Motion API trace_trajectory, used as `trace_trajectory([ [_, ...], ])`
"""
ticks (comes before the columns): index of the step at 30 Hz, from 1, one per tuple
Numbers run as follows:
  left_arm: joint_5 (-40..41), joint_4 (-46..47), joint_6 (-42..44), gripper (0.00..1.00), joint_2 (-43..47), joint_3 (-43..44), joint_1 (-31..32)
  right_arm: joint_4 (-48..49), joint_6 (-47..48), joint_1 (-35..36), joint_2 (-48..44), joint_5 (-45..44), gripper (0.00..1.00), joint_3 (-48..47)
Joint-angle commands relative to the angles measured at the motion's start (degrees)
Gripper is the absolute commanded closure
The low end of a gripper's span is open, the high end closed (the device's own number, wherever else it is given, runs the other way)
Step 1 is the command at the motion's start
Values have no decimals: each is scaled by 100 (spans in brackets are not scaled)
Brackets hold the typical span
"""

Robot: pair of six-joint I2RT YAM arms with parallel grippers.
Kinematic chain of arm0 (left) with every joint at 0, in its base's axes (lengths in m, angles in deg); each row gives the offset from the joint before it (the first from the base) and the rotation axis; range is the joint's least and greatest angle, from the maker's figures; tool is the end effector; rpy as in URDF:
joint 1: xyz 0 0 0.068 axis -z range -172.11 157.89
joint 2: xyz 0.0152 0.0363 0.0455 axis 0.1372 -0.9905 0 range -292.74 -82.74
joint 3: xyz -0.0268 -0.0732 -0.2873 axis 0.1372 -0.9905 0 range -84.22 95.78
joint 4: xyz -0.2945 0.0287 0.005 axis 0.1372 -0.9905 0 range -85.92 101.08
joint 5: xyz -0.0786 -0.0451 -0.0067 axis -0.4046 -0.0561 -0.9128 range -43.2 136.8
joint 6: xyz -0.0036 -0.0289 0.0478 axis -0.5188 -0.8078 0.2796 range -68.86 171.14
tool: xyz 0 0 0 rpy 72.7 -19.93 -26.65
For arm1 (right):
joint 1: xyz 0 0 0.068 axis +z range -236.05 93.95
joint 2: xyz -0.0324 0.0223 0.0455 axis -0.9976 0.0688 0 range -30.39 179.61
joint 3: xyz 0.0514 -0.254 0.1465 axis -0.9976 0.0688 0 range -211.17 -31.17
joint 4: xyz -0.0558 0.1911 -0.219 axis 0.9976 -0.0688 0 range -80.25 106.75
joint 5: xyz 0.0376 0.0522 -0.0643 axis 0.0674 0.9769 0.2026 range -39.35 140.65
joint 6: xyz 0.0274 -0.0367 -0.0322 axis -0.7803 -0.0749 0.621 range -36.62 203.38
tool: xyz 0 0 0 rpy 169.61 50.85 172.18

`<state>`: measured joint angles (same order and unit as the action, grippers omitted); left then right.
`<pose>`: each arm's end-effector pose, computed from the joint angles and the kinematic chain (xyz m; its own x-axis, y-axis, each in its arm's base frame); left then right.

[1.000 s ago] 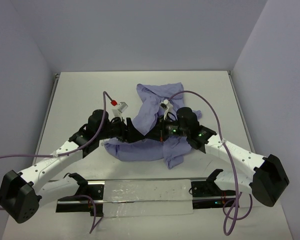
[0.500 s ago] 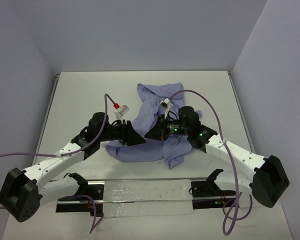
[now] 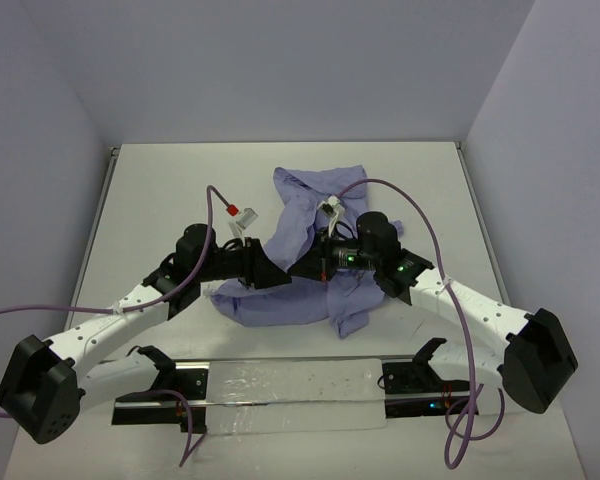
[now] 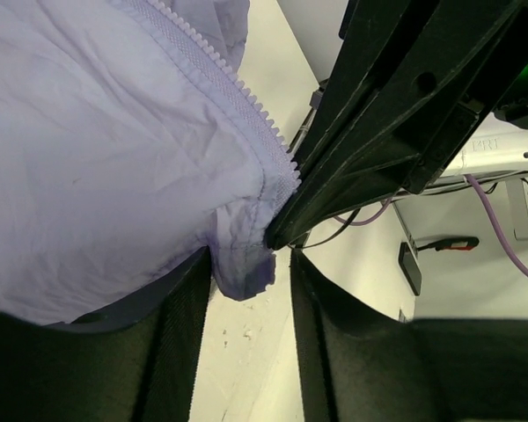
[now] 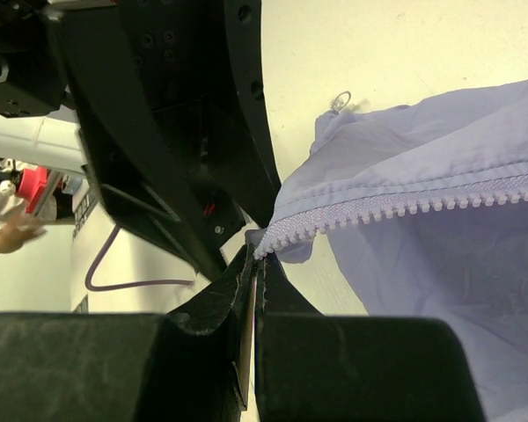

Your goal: Zip up the jacket

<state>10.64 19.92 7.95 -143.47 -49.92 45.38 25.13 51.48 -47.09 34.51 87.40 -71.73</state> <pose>0.1904 -0.1748 0.2628 -0.8165 -0.0700 -0.5731 0.5198 0.3432 -0.7824 0.2026 0.1936 0.2855 -0.6841 -0.0089 -0.7293 -0.6946 0.3132 0.6477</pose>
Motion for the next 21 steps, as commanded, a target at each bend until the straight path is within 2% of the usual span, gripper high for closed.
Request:
trace_trajectory([
  [1,-6,349,-49,45,-9,56,-23,227,50,-29,41,107,100,-149],
  [4,90,302,-58,42,-1,73,-18,190,87,-29,41,86,100,-133],
  [15,-43,755,-374,59,-17,-75,-41,229,70,-24,46,69,100,-40],
  [21,29,750,-405,62,70,-115,-41,188,101,-29,80,29,100,-40],
])
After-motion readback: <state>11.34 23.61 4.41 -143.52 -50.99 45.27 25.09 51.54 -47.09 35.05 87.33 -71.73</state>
